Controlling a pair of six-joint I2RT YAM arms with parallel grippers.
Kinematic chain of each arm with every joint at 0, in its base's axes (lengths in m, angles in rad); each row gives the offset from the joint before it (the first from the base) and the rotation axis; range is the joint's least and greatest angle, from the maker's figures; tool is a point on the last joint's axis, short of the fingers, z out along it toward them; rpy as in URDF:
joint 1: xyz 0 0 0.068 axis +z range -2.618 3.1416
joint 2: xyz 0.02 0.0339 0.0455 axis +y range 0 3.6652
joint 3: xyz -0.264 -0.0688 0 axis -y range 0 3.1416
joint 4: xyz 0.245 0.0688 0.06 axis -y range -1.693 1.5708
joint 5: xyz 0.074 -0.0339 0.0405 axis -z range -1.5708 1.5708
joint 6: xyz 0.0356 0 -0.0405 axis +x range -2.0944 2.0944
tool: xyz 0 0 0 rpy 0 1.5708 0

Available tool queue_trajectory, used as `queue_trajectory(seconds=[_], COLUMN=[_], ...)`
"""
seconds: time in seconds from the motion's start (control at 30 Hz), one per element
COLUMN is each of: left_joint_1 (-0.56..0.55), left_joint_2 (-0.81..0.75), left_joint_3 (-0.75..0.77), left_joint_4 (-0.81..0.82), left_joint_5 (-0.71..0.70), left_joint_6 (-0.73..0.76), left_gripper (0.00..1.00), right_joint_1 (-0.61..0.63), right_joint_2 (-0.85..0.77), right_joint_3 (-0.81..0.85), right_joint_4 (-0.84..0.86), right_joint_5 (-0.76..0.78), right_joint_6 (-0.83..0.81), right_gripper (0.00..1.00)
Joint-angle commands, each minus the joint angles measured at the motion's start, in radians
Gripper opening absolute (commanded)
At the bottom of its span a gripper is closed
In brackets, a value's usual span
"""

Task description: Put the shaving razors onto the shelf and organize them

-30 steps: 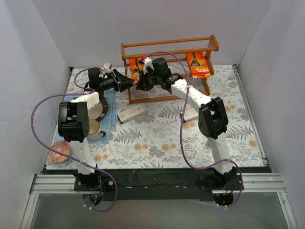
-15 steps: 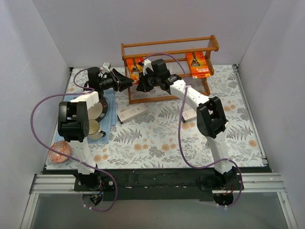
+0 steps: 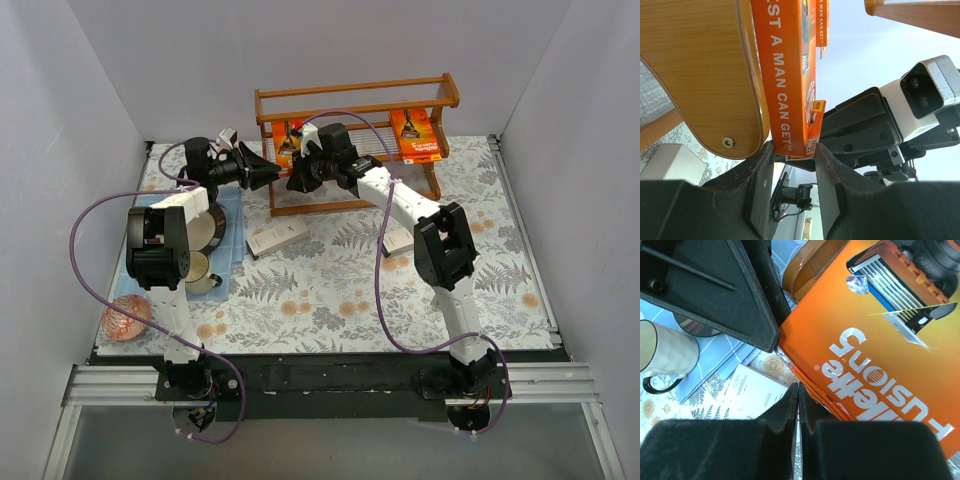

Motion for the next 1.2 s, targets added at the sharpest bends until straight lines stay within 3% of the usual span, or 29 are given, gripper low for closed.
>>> queue_trajectory(seconds=[0.0, 0.23, 0.57, 0.73, 0.87, 0.93, 1.03, 1.17], left_joint_1=[0.002, 0.002, 0.024, 0.054, 0.055, 0.051, 0.039, -0.027], left_joint_2=[-0.004, -0.022, -0.103, -0.188, -0.252, -0.278, -0.312, -0.349], left_joint_3=[0.049, 0.036, -0.023, -0.102, -0.158, -0.166, -0.162, -0.133], left_joint_4=[0.009, -0.054, -0.124, -0.09, -0.04, -0.041, -0.046, -0.128], left_joint_5=[0.025, -0.029, -0.078, -0.052, -0.063, -0.075, -0.093, -0.124], left_joint_6=[0.008, 0.009, 0.046, 0.056, 0.055, 0.063, 0.121, 0.325], left_gripper=[0.19, 0.45, 0.64, 0.7, 0.71, 0.68, 0.52, 0.3], right_joint_1=[-0.004, -0.006, -0.004, -0.006, -0.016, -0.03, -0.09, -0.177], right_joint_2=[-0.057, -0.054, -0.054, -0.145, -0.316, -0.385, -0.52, -0.66], right_joint_3=[0.011, 0.014, 0.021, -0.06, -0.198, -0.303, -0.425, -0.494], right_joint_4=[0.043, 0.046, 0.04, -0.003, -0.061, -0.087, -0.138, -0.213], right_joint_5=[-0.008, -0.003, -0.003, -0.017, -0.015, -0.006, 0.032, 0.107], right_joint_6=[0.013, 0.014, 0.01, -0.025, -0.068, -0.081, -0.102, -0.196], right_gripper=[0.08, 0.09, 0.09, 0.12, 0.3, 0.32, 0.32, 0.33])
